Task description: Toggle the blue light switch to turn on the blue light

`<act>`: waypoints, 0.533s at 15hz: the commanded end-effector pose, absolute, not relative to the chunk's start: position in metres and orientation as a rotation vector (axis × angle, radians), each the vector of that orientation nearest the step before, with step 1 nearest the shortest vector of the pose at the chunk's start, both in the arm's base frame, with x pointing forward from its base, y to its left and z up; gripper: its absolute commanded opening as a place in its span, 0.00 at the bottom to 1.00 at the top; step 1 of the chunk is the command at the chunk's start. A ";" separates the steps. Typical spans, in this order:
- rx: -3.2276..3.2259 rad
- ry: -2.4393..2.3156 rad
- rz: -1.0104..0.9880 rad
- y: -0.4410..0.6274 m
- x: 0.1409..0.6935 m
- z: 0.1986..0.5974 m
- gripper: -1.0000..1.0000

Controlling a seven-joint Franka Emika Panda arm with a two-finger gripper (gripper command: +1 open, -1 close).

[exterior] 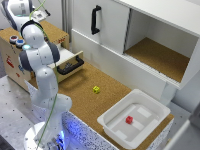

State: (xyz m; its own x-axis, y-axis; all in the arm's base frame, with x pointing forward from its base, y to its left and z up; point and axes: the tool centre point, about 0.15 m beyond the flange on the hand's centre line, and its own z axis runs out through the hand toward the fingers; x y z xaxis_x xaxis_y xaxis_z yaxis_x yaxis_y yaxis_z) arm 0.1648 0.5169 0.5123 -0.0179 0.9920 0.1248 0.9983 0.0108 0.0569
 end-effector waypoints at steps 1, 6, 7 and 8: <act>-2.314 -2.206 -0.066 0.531 0.155 0.488 0.00; -2.372 -2.144 -0.078 0.526 0.175 0.483 0.00; -2.371 -2.128 -0.087 0.527 0.177 0.482 0.00; -2.358 -2.152 -0.084 0.532 0.178 0.480 0.00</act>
